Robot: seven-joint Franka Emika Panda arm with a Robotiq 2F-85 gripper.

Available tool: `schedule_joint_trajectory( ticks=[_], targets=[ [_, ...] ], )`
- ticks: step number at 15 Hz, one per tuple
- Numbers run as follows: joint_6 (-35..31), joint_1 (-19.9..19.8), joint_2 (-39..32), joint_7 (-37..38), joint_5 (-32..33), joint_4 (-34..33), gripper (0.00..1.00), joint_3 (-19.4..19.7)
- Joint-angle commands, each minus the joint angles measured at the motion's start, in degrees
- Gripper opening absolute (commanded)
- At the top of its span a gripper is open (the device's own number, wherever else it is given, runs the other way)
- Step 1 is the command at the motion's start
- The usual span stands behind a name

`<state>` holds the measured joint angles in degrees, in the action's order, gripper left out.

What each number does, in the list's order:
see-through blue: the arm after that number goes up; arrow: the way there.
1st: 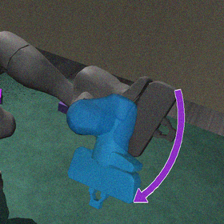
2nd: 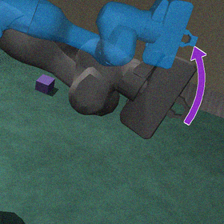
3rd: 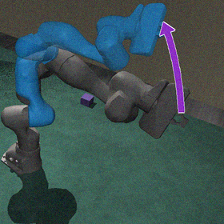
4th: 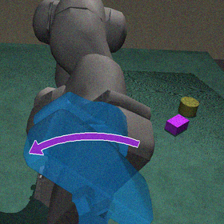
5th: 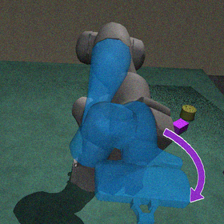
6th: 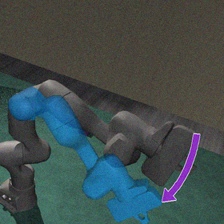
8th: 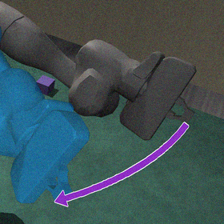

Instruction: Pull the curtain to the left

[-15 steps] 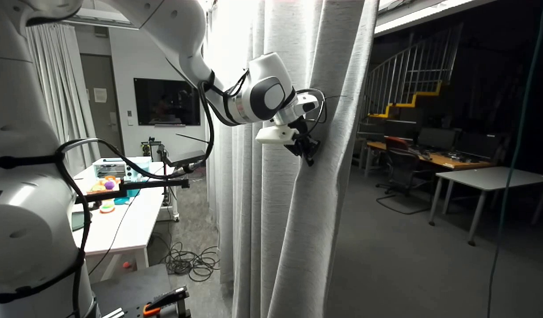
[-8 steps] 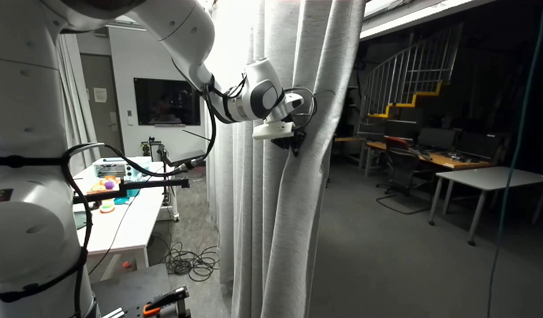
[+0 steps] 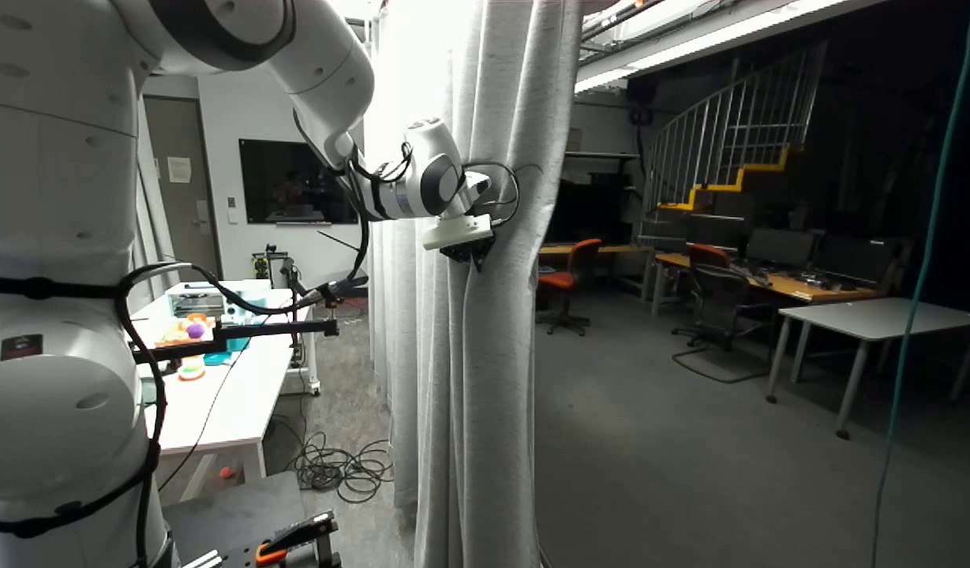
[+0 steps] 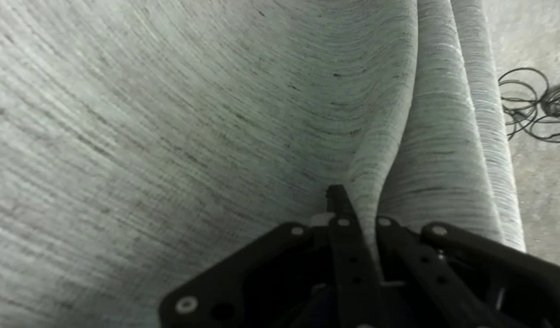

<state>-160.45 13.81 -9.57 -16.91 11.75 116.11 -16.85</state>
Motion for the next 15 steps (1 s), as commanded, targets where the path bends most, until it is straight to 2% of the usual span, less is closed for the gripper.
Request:
schedule_joint_trajectory(
  ticks=[1, 10, 12, 15],
  targets=[
    [0.25, 2.09, -5.39, -4.41, 0.77, -3.21, 0.00, -1.77],
    [2.10, 0.55, -7.12, -4.24, 0.57, -6.38, 0.00, 1.32],
    [2.21, 1.08, -8.09, -4.29, 0.93, -7.27, 0.00, 1.13],
    [1.57, 2.65, -9.07, -6.24, 0.99, -7.63, 0.00, -1.17]
  ],
)
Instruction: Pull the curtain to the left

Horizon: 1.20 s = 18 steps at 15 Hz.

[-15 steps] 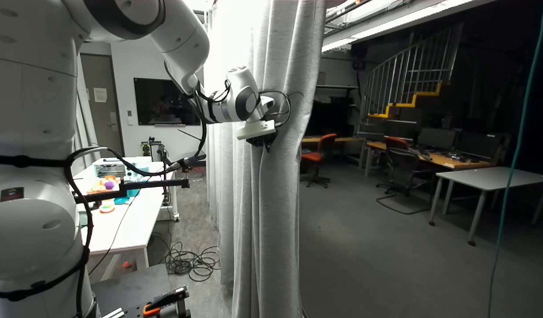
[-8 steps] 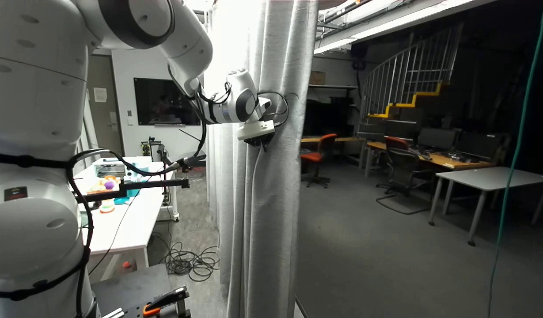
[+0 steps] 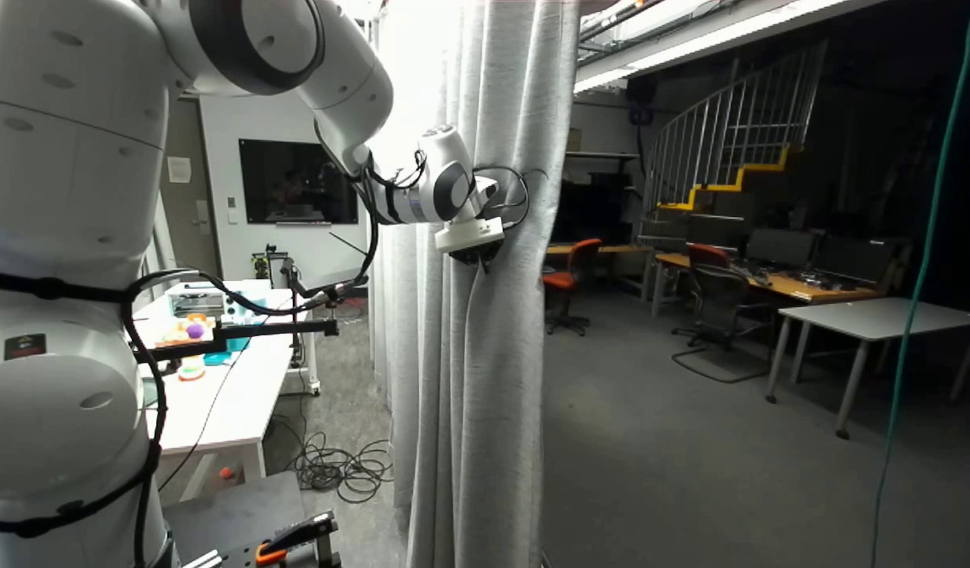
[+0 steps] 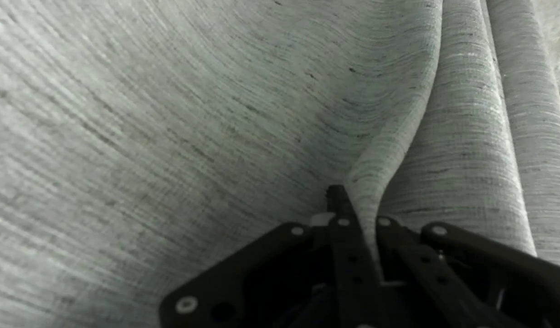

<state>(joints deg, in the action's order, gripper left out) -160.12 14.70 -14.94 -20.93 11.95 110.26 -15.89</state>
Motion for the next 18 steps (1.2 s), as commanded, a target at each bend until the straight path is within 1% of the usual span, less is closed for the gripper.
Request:
schedule_joint_trajectory(
  ticks=[1, 4, 8, 10, 13, 18],
  targets=[
    [1.31, 3.22, -4.04, -2.48, 1.26, -2.25, 0.00, -3.32],
    [0.09, 6.02, -4.17, -3.80, 1.86, -1.62, 0.00, -6.52],
    [0.39, 7.14, -5.96, -8.99, 0.53, -2.41, 0.00, -11.06],
    [0.87, 7.33, -6.33, -9.97, 1.61, -2.86, 0.00, -11.12],
    [1.56, 7.13, -7.22, -10.13, 2.57, -4.45, 0.00, -9.70],
    [3.51, 8.15, -7.89, -6.79, 5.02, -6.35, 0.00, -6.31]
  ],
)
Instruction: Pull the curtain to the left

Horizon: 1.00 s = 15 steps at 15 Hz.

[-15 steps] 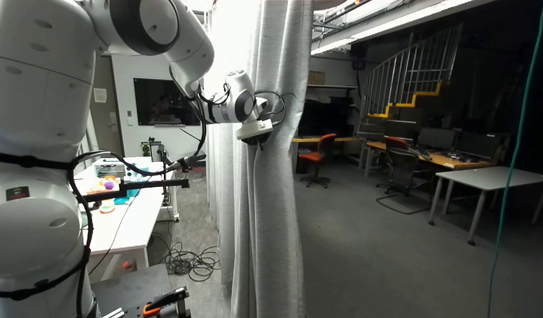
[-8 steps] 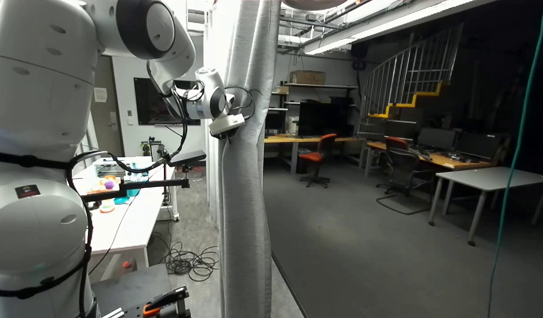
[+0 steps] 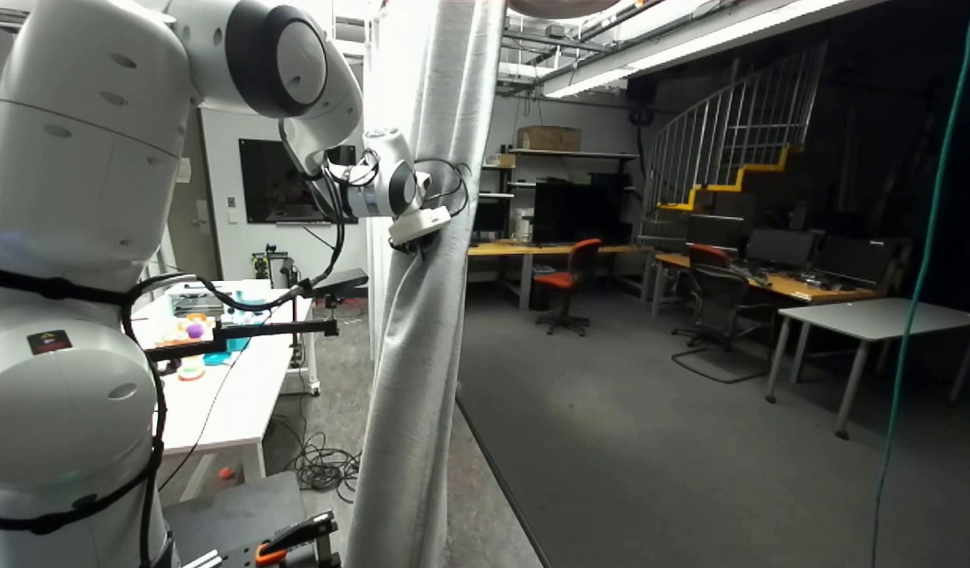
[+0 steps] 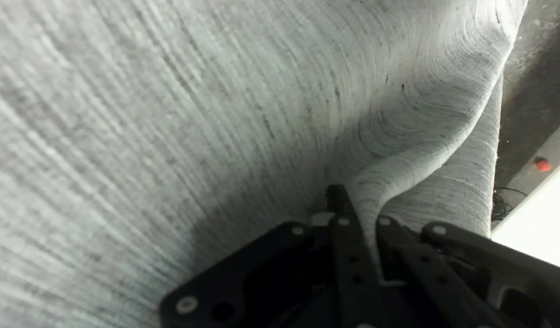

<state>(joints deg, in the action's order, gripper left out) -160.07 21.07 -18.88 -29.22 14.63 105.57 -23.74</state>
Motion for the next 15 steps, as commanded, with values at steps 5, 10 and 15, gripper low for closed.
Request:
schedule_joint_trajectory(
  ticks=[5, 10, 15],
  targets=[
    [8.14, 4.07, -2.91, 9.33, 6.50, -2.16, 0.00, 5.43],
    [12.49, -4.60, 2.57, 5.79, -0.53, 3.35, 0.00, 6.51],
    [15.47, -7.41, 4.50, 8.18, -0.40, 5.09, 0.00, 9.46]
  ],
)
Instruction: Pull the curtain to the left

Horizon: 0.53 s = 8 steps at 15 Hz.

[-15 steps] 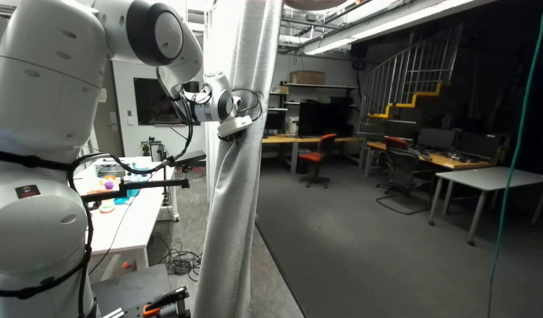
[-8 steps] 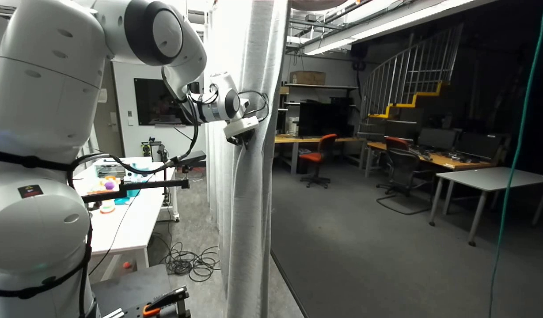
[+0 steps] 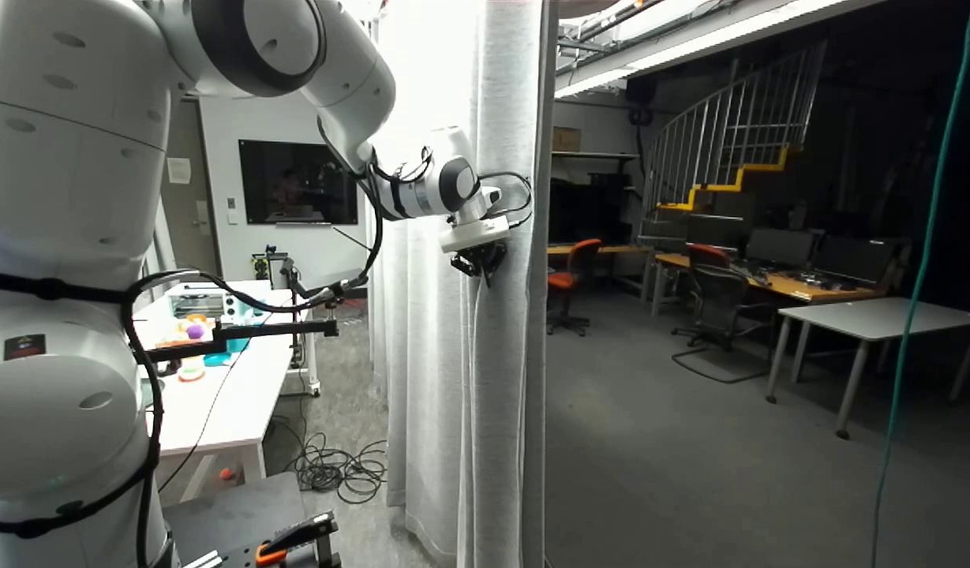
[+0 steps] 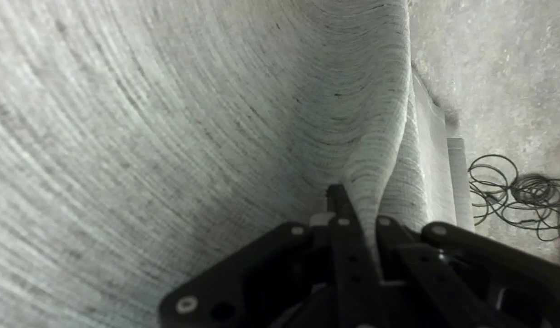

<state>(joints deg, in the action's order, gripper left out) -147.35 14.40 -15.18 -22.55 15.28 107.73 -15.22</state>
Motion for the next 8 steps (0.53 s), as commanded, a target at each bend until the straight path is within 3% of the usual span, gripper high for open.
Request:
schedule_joint_trajectory(
  ticks=[1, 4, 5, 7, 8],
  targets=[
    [3.18, -1.19, 1.51, 2.37, -1.01, 3.70, 0.00, 1.58],
    [3.48, -2.66, 4.23, 4.15, -1.38, 7.05, 0.00, 3.24],
    [3.20, -3.58, 5.27, 3.70, -2.70, 8.42, 0.27, 3.46],
    [3.81, -4.84, 6.82, 3.37, -4.49, 10.77, 0.32, 4.13],
    [4.26, -5.48, 7.20, 3.21, -5.41, 12.10, 0.41, 4.51]
  ],
)
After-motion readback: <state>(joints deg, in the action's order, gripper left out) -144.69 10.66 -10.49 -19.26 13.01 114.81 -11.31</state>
